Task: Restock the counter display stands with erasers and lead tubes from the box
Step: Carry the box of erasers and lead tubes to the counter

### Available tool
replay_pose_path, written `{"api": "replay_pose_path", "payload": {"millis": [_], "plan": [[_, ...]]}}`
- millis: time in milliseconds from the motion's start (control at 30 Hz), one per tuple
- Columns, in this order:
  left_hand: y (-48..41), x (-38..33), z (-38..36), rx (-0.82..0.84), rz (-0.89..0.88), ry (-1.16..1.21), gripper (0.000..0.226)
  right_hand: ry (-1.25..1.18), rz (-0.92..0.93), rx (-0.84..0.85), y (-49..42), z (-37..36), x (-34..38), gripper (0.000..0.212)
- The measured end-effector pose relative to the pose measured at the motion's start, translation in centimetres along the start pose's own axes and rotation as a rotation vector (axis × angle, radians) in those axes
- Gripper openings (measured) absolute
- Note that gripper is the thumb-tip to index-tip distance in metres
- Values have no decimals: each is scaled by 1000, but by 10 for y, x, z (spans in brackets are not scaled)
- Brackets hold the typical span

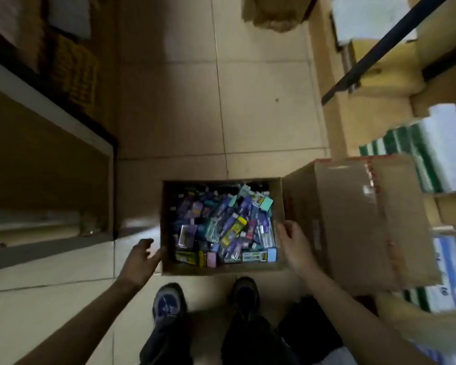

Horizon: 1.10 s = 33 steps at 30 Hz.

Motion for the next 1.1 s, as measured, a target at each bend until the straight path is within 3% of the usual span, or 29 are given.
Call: {"api": "replay_pose_path", "payload": {"millis": [100, 233, 367, 533, 600, 667, 867, 1100], "plan": [[-55, 12, -13, -102, -3, 92, 60, 11, 11, -85, -26, -28, -42, 46], [-111, 26, -35, -110, 52, 213, 61, -66, -155, -239, -45, -46, -103, 61], [-137, 26, -48, -14, 79, 342, 59, -25, -153, -270, -60, -50, -128, 54], [-152, 23, -63, 66, 61, 328, 43, 79, -79, -225, -83, -47, -139, 45], [-153, 24, -67, 62, 63, 341, 35, 82, -49, -234, -89, -47, -142, 32], [-151, 24, -67, 36, 66, 356, 33, 72, -43, -270, -87, -45, -143, 23], [-119, 28, -43, 61, 77, 384, 23, 40, -29, -231, -57, -31, -117, 25], [0, 14, 35, -29, 108, 363, 32, 46, 10, -173, 29, 30, -25, 33]]}}
Point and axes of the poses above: each hand's wrist, its own y-axis away from the middle knuckle, its own z-axis out of the back of the hand, x = y × z, the point moved 8 cm from there along -y, towards the middle knuckle, and after that the axes turned 15 degrees about z, right-handed, at the moved point
